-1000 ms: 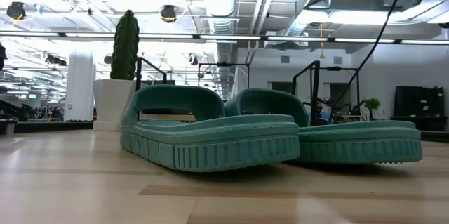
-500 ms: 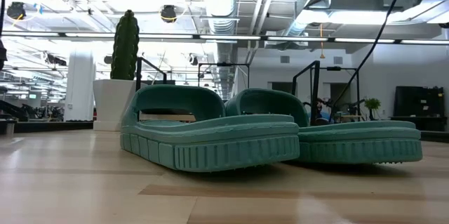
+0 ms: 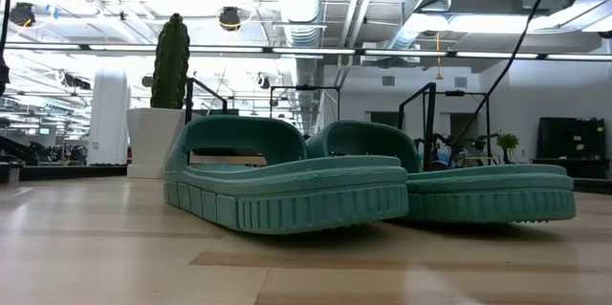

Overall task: Pick and place slides into the shelf
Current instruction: Put the black slides on the shelf

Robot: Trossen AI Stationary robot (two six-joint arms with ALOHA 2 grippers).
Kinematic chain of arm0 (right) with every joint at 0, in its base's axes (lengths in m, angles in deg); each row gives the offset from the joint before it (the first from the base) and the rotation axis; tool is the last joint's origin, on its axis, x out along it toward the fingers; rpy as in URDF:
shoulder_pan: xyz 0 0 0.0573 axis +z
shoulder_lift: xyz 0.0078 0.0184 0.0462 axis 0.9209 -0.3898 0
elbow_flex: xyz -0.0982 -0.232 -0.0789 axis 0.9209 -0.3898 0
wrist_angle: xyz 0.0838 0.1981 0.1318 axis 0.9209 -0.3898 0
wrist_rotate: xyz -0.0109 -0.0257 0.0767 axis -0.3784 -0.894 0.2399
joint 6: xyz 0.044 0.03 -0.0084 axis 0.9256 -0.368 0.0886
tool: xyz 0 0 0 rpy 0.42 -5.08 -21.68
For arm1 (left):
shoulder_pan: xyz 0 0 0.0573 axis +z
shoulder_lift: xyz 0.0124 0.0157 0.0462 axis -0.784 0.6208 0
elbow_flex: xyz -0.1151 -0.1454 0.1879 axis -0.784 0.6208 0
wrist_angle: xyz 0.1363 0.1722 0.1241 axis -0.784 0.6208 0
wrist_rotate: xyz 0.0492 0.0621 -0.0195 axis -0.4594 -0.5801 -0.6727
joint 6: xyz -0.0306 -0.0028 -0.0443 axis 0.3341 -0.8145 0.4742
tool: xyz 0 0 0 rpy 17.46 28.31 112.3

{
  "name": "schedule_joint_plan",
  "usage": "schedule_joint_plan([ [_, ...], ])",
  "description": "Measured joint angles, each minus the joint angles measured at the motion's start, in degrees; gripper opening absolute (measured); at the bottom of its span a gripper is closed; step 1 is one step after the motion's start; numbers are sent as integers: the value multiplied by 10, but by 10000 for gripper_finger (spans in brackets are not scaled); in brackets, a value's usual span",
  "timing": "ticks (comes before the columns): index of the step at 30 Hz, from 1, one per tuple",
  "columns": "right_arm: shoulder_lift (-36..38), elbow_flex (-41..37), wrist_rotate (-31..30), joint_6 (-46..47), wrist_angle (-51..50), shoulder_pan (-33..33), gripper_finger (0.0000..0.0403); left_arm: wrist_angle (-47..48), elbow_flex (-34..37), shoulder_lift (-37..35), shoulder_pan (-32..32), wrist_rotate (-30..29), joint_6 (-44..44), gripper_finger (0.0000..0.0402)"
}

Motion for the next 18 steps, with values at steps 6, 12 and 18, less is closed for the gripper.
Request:
schedule_joint_plan([
  [6, 1, 1, 2, 0, -10, -1, 34, -10, 0, -3, 0, -9, -20, 32],
  [12, 1, 1, -32, -27, -24, -1, 68, -19, -1, -13, 0, -37, -42, 32],
  [18, 0, 0, -78, -67, -23, -1, 81, -10, -2, -47, 3, -65, -44, 32],
])
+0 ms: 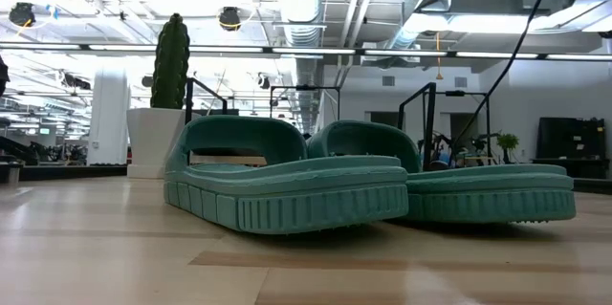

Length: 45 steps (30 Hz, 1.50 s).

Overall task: Pick and place slides into the shelf
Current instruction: Put the black slides on the shelf

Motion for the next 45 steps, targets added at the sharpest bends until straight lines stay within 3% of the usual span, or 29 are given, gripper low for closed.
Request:
schedule_joint_plan([
  [8, 0, 0, -57, -3, -31, 1, 82, 101, 0, -38, 22, -45, -9, 32],
  [14, 14, 0, -81, 9, -63, -11, 82, 175, 2, -28, 43, -64, -21, 32],
  [25, 16, 0, -113, 55, -170, -105, 82, 172, 4, 59, 66, 72, -170, 32],
  [35, 16, 0, -135, 224, -356, -188, 82, 172, 4, 106, 81, 184, -321, 32],
  [45, 19, 0, -134, 290, -404, -198, 82, 172, 79, 125, 200, 299, -371, 32],
])
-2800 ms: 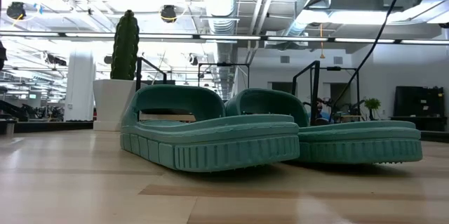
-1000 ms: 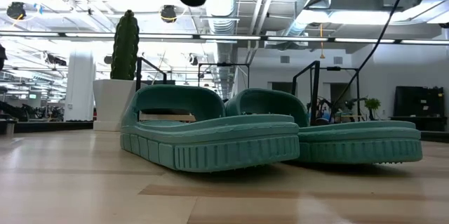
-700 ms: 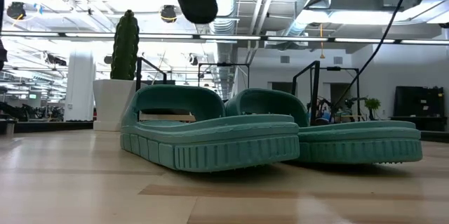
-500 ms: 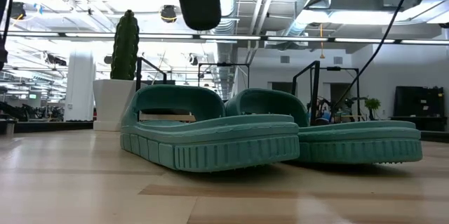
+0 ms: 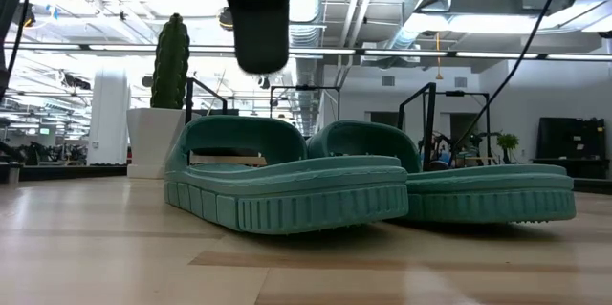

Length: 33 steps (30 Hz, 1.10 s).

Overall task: Pick and place slides into the shelf
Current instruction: Put the black slides on the shelf

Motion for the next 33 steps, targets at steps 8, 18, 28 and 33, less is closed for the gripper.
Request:
schedule_joint_plan([
  [8, 10, 0, 0, -22, -12, 4, 82, -1, 10, 39, 50, 73, -53, 32],
  [18, 55, 0, 2, -24, -68, 4, 82, -1, -16, 125, 53, 72, -60, 32],
  [28, 107, 0, 1, -16, -148, 18, 82, -1, -18, 141, 83, 30, -91, 32],
  [33, 118, 0, 0, -1, -164, 30, 82, -12, -18, 146, 94, 17, -110, 32],
])
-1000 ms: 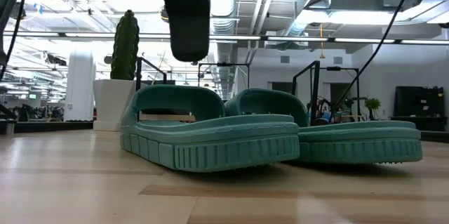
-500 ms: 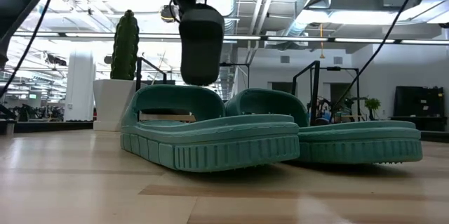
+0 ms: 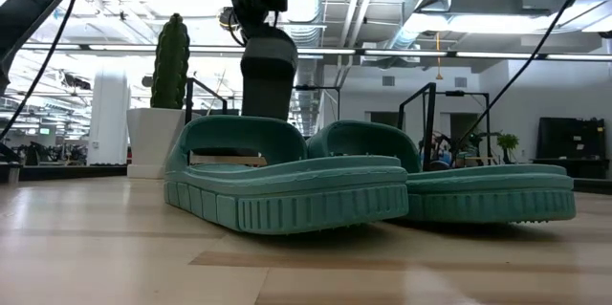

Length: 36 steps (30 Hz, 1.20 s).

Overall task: Pick and place slides into the shelf
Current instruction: Put the black slides on the shelf

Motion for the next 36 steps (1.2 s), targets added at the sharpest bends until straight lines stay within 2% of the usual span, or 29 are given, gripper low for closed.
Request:
schedule_joint_plan([
  [13, -3, 0, 0, 1, -13, 8, 82, -21, 8, 14, 2, -2, -22, 32],
  [24, -3, 0, 0, 2, -13, 8, 82, -19, 9, 14, 3, -33, -32, 32],
  [36, -3, 0, 0, 1, -13, 8, 82, -17, 9, 49, 2, -42, -40, 32],
])
